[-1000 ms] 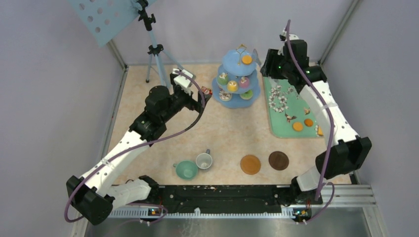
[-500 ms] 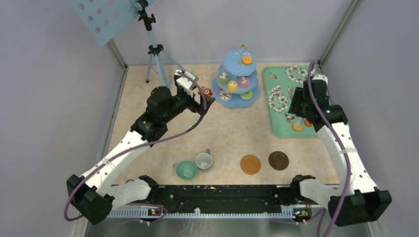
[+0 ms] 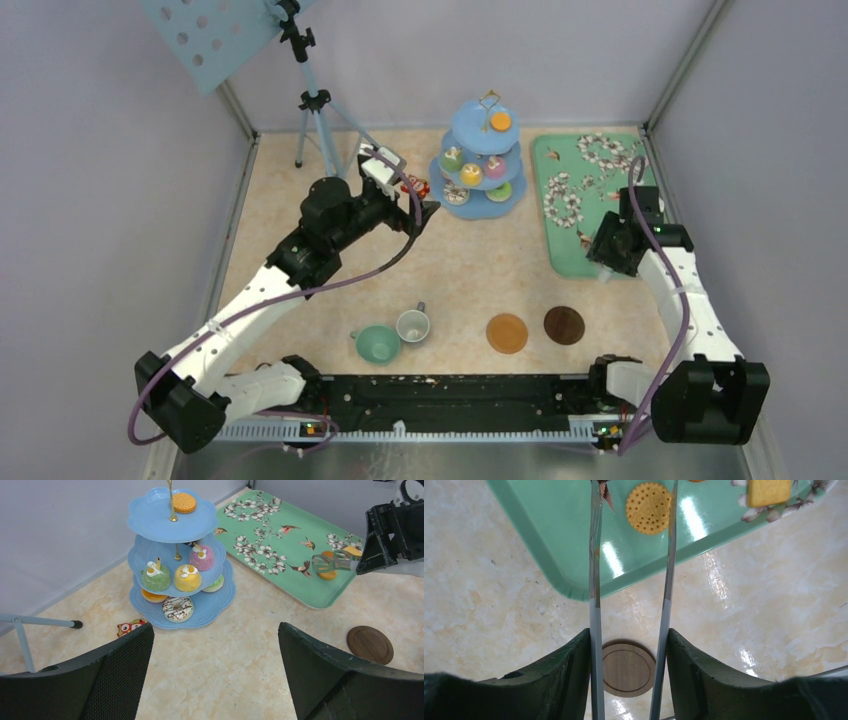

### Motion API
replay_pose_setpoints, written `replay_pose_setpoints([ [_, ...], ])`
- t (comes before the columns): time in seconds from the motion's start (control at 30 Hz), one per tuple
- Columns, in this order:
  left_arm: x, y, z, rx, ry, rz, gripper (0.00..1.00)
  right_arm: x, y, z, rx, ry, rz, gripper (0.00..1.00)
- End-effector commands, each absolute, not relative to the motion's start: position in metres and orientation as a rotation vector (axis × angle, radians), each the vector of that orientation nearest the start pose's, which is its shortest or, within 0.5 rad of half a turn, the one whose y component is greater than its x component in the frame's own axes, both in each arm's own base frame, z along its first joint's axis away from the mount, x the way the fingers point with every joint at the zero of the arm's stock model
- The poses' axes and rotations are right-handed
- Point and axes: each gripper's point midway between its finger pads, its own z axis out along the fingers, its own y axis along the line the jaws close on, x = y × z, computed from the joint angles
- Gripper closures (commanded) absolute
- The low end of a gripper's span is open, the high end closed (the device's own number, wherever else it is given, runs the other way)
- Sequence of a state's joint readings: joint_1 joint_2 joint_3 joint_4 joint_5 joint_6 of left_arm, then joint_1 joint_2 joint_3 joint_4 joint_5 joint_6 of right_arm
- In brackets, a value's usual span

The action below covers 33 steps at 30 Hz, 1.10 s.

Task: Serve the afternoon tea

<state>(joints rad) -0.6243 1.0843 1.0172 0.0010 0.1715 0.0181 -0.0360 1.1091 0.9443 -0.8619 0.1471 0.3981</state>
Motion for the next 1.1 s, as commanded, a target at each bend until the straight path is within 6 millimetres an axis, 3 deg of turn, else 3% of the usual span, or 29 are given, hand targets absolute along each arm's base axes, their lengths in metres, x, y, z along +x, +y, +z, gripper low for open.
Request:
replay_pose_setpoints([
  [0.0,0.296,-0.258,0.346,0.643,1.485,-0.633,0.01,0.261,-0.019,0.130,0.631,2.488,-0.037,0.48],
  [0.33,0.295,-0.261,0.344,0.651,1.489,-0.632,0.01,0.255,-0.019,0.127,0.647,2.507,-0.049,0.47],
  [0.6,0.295,-0.262,0.342,0.655,1.493,-0.633,0.01,0.256,-0.024,0.144,0.633,2.457,-0.070,0.48],
  [0.9,0.294,-0.264,0.341,0.661,1.497,-0.636,0.01,0.249,-0.025,0.135,0.686,2.471,-0.090,0.47],
  [1.07,0.295,-0.270,0.335,0.672,1.509,-0.646,0.01,0.250,-0.029,0.143,0.677,2.436,-0.106,0.48],
])
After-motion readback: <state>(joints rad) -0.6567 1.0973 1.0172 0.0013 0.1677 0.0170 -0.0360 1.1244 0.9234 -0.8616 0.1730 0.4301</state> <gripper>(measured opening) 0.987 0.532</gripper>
